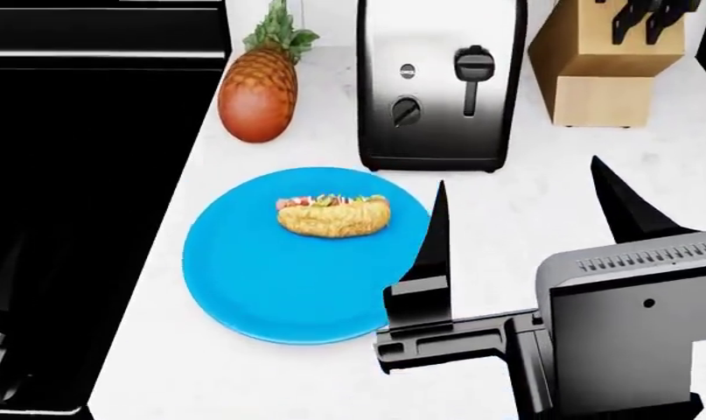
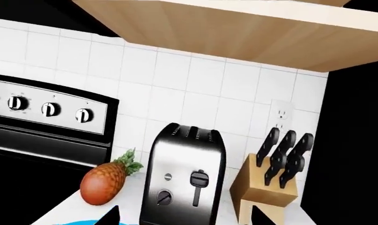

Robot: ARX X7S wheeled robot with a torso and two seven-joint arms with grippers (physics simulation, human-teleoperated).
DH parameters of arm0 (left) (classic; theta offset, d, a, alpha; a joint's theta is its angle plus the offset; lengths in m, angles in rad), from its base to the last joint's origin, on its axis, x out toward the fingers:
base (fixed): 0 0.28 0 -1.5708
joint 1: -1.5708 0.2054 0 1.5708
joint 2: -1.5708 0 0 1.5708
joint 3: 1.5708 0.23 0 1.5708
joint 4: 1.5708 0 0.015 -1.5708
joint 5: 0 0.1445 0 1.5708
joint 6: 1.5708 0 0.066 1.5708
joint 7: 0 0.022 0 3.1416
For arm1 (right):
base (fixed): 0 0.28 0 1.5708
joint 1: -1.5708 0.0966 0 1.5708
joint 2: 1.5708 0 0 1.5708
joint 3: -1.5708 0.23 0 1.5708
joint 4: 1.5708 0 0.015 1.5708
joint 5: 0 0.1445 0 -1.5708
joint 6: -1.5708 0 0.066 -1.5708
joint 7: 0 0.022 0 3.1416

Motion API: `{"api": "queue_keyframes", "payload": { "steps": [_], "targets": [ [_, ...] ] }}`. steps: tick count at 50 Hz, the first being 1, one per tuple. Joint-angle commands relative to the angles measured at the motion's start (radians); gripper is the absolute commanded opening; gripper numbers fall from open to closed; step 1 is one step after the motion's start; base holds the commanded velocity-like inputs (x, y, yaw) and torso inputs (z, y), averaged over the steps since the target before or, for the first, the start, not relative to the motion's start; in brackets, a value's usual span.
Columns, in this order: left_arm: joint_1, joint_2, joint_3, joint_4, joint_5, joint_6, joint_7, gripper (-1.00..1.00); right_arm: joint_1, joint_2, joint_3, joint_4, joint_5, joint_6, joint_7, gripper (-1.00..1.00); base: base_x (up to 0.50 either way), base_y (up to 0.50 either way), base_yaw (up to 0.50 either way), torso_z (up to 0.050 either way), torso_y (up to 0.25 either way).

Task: Pick the hot dog from the counter and place it in the microwave.

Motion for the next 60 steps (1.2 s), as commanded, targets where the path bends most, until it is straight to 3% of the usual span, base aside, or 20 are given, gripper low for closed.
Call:
{"api": "queue_keyframes", "payload": {
  "steps": [1, 23, 30, 33, 44, 46, 52, 60],
  "targets": [
    [-0.006, -0.003, 0.004, -0.002, -0.010, -0.002, -0.007, 1.00, 0.021, 0.000, 0.006, 0.007, 0.031, 0.012, 0.019, 1.00, 0.50, 0.00, 0.00, 0.000, 0.000],
    [-0.023, -0.027, 0.004, -0.005, -0.029, -0.014, -0.015, 1.00, 0.004, 0.015, 0.002, 0.010, 0.057, -0.012, 0.056, 1.00, 0.50, 0.00, 0.00, 0.000, 0.001],
    [-0.139, -0.073, 0.004, -0.016, -0.127, -0.116, -0.025, 1.00, 0.005, 0.012, 0.004, 0.010, 0.055, -0.003, 0.094, 1.00, 0.29, 0.00, 0.00, 0.000, 0.002],
    [-0.262, -0.092, -0.014, -0.086, -0.290, -0.231, -0.044, 1.00, 0.016, 0.006, 0.004, 0.013, 0.056, 0.023, 0.121, 1.00, 0.00, 0.00, 0.00, 0.000, 0.000],
    [-0.708, -0.196, 0.229, -0.415, -0.372, -0.461, 0.215, 1.00, 0.014, -0.022, 0.027, 0.013, 0.108, 0.108, 0.164, 1.00, 0.00, 0.00, 0.00, 0.000, 0.000],
    [-0.824, -0.229, 0.374, -0.494, -0.325, -0.502, 0.359, 1.00, 0.015, -0.029, 0.038, 0.012, 0.125, 0.122, 0.167, 1.00, 0.00, 0.00, 0.00, 0.000, 0.000],
    [-0.960, -0.212, 0.554, -0.607, -0.241, -0.522, 0.496, 1.00, -0.003, -0.026, 0.043, 0.006, 0.139, 0.108, 0.175, 1.00, 0.00, 0.00, 0.00, 0.000, 0.000],
    [-0.995, -0.192, 0.657, -0.581, -0.261, -0.600, 0.536, 1.00, -0.037, -0.012, 0.054, -0.001, 0.152, 0.080, 0.183, 1.00, 0.00, 0.00, 0.00, 0.000, 0.000]
  ]
}}
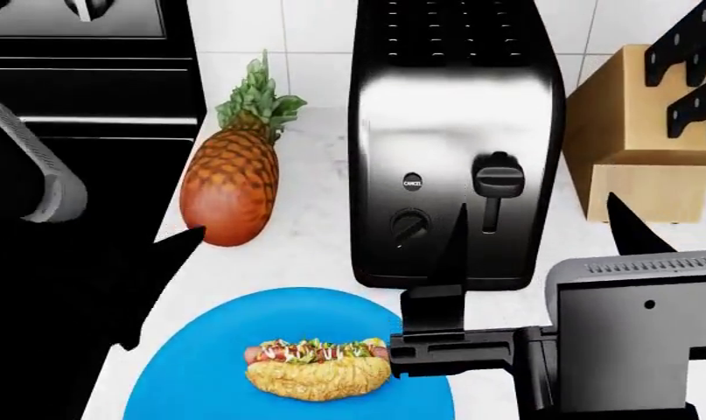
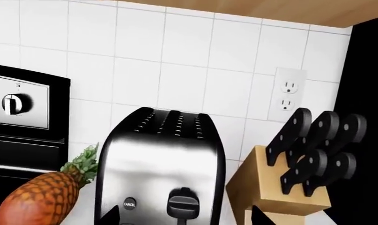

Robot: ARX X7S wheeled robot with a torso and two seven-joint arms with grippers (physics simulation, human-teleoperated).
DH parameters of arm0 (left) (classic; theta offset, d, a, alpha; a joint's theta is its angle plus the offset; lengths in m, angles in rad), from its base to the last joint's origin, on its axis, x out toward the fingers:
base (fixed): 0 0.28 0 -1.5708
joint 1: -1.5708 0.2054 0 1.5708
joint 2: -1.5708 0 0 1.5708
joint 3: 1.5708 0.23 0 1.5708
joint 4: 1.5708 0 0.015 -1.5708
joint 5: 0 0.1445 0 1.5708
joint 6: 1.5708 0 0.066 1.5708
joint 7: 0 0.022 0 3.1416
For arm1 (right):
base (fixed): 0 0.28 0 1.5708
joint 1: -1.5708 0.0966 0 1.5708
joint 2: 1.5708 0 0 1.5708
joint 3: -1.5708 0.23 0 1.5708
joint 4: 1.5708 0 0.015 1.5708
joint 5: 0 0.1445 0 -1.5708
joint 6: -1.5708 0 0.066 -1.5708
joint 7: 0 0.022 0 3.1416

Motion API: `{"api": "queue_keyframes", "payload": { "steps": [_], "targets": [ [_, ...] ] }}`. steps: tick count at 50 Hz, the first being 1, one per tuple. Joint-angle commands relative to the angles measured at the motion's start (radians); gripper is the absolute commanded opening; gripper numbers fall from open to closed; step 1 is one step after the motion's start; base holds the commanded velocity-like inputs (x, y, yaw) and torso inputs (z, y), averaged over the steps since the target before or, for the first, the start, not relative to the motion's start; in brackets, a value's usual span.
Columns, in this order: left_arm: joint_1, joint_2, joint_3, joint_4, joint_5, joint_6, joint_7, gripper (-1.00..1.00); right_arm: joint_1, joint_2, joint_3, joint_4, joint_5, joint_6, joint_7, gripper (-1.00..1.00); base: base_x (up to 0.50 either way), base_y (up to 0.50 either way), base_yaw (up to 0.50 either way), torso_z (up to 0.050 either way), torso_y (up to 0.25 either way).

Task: Pick the hot dog from the counter and place it in the microwave.

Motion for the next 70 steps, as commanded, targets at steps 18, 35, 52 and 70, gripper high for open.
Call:
{"api": "queue_keyframes", "payload": {
  "steps": [18, 35, 52, 70],
  "targets": [
    [-0.153, 0.065, 0.265, -0.062, -0.025, -0.061, 0.216, 1.00, -0.016, 0.022, 0.053, -0.021, 0.116, 0.017, 0.057, 1.00, 0.00, 0.00, 0.00, 0.000, 0.000],
    [-0.188, 0.079, 0.399, -0.158, 0.033, -0.042, 0.329, 1.00, -0.035, 0.039, 0.080, -0.037, 0.224, 0.014, 0.147, 1.00, 0.00, 0.00, 0.00, 0.000, 0.000],
    [-0.225, 0.112, 0.538, -0.299, 0.162, 0.059, 0.424, 1.00, -0.066, 0.090, 0.080, -0.038, 0.366, -0.037, 0.285, 1.00, 0.00, 0.00, 0.00, 0.000, 0.000],
    [-0.251, 0.172, 0.627, -0.399, 0.239, 0.132, 0.478, 1.00, -0.065, 0.140, 0.047, -0.033, 0.456, -0.086, 0.384, 1.00, 0.00, 0.00, 0.00, 0.000, 0.000]
  ]
}}
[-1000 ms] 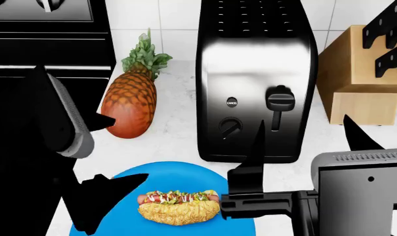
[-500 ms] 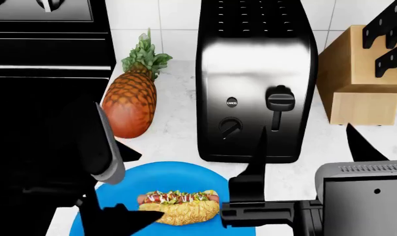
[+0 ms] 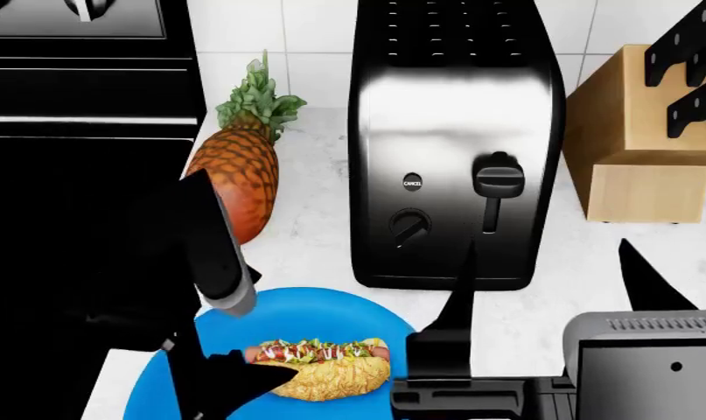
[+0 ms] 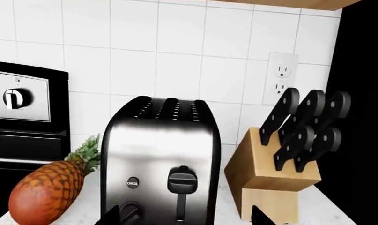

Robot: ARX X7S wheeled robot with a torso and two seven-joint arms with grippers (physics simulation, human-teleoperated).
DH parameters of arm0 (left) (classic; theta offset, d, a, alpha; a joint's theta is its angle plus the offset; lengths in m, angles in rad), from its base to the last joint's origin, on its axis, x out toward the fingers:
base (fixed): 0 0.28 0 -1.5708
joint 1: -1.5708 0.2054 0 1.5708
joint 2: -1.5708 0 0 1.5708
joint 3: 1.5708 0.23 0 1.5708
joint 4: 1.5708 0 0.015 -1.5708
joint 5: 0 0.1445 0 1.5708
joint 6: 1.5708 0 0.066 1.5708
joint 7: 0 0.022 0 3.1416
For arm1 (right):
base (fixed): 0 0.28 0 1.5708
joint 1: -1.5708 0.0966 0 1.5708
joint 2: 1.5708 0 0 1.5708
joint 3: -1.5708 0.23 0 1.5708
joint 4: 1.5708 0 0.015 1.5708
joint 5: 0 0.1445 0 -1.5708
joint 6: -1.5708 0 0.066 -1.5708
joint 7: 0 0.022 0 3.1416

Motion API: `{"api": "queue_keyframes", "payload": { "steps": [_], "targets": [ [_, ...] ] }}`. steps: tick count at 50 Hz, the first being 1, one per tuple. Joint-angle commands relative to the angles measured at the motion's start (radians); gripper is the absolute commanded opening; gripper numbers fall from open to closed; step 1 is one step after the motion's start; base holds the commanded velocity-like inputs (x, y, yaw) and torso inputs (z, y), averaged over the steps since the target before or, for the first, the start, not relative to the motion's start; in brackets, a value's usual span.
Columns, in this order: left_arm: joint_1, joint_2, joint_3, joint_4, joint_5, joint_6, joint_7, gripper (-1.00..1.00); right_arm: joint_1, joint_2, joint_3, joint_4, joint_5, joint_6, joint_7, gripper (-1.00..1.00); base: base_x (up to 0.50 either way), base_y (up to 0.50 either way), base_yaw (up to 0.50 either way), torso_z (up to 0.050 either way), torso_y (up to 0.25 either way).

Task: Pick the hot dog from the counter and place it in the microwave.

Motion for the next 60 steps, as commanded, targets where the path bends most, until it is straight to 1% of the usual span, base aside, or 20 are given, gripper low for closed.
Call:
{"api": "queue_keyframes", "payload": {
  "steps": [1, 17, 33, 60],
  "targets": [
    [-0.015, 0.034, 0.054, -0.051, 0.040, 0.040, 0.036, 1.00, 0.001, 0.031, -0.018, 0.003, 0.061, -0.028, 0.064, 1.00, 0.00, 0.00, 0.00, 0.000, 0.000],
    [0.005, 0.069, 0.085, -0.099, 0.060, 0.081, 0.050, 1.00, 0.000, 0.065, -0.036, 0.003, 0.117, -0.065, 0.126, 1.00, 0.00, 0.00, 0.00, 0.000, 0.000],
    [0.041, 0.093, 0.084, -0.120, 0.055, 0.100, 0.035, 1.00, -0.015, 0.104, -0.053, 0.000, 0.158, -0.111, 0.172, 1.00, 0.00, 0.00, 0.00, 0.000, 0.000],
    [0.078, 0.093, 0.099, -0.135, 0.058, 0.117, 0.022, 1.00, -0.028, 0.155, -0.109, 0.004, 0.182, -0.188, 0.224, 1.00, 0.00, 0.00, 0.00, 0.000, 0.000]
  ]
}}
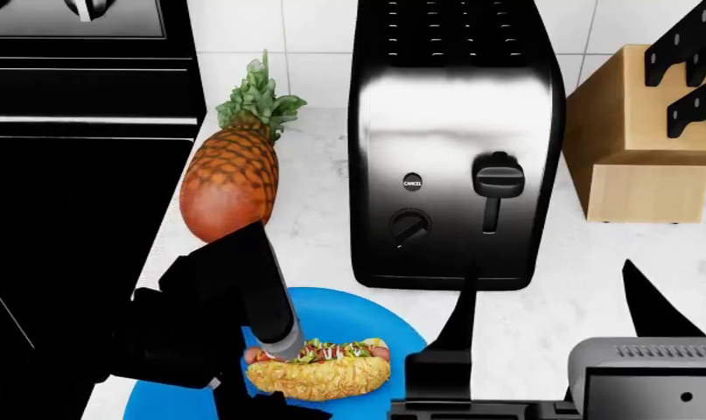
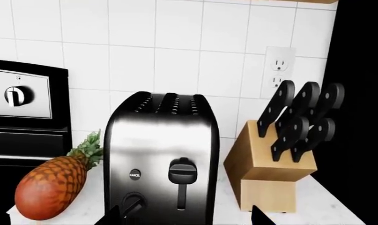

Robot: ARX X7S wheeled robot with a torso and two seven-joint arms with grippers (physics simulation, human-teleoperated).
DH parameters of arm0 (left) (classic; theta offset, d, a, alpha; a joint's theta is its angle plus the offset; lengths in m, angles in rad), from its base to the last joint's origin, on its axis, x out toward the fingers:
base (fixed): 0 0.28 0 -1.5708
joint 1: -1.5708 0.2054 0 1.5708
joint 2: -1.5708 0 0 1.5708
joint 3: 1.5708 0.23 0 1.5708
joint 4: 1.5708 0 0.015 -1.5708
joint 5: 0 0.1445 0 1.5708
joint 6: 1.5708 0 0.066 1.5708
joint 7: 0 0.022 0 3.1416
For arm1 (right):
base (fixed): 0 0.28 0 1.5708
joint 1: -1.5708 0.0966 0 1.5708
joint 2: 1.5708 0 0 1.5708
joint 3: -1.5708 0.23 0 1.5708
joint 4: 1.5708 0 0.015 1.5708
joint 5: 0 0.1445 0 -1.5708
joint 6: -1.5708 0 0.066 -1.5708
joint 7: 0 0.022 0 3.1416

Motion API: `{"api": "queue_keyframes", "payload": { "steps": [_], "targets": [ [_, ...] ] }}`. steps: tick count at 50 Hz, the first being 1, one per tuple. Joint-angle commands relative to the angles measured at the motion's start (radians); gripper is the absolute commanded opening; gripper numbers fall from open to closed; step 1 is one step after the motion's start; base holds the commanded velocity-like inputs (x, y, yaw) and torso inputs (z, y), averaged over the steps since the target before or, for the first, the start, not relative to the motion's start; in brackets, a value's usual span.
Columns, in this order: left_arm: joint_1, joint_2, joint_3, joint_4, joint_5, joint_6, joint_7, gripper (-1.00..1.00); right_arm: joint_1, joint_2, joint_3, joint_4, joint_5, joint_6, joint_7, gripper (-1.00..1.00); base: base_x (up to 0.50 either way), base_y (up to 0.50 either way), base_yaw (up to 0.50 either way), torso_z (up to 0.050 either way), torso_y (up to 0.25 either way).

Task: Pick the hot dog from the counter and place it in the microwave.

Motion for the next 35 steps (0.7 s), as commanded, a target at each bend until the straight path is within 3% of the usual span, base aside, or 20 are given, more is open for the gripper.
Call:
{"api": "queue_keyframes", "payload": {
  "steps": [1, 9, 10, 26, 35],
  "targets": [
    [0.016, 0.003, 0.006, -0.010, 0.001, 0.008, -0.006, 1.00, -0.005, 0.020, -0.021, 0.002, 0.007, -0.030, 0.017, 1.00, 0.00, 0.00, 0.00, 0.000, 0.000],
    [0.020, 0.002, 0.008, -0.011, 0.002, 0.014, -0.008, 1.00, -0.006, 0.031, -0.034, 0.004, 0.010, -0.047, 0.025, 1.00, 0.00, 0.00, 0.00, 0.000, 0.000],
    [0.021, -0.001, 0.003, -0.005, -0.001, 0.013, -0.011, -1.00, -0.007, 0.034, -0.034, 0.003, 0.010, -0.049, 0.025, 1.00, 0.00, 0.00, 0.00, 0.000, 0.000],
    [0.017, -0.006, -0.012, -0.005, -0.003, 0.022, -0.025, -1.00, -0.006, 0.051, -0.059, 0.007, 0.013, -0.076, 0.040, 1.00, 0.00, 0.00, 0.00, 0.000, 0.000],
    [-0.069, -0.112, -0.205, 0.367, -0.204, -0.136, -0.136, -1.00, -0.003, 0.049, -0.082, 0.016, -0.021, -0.092, 0.024, 1.00, 0.00, 0.00, 0.00, 0.000, 0.000]
  ]
}}
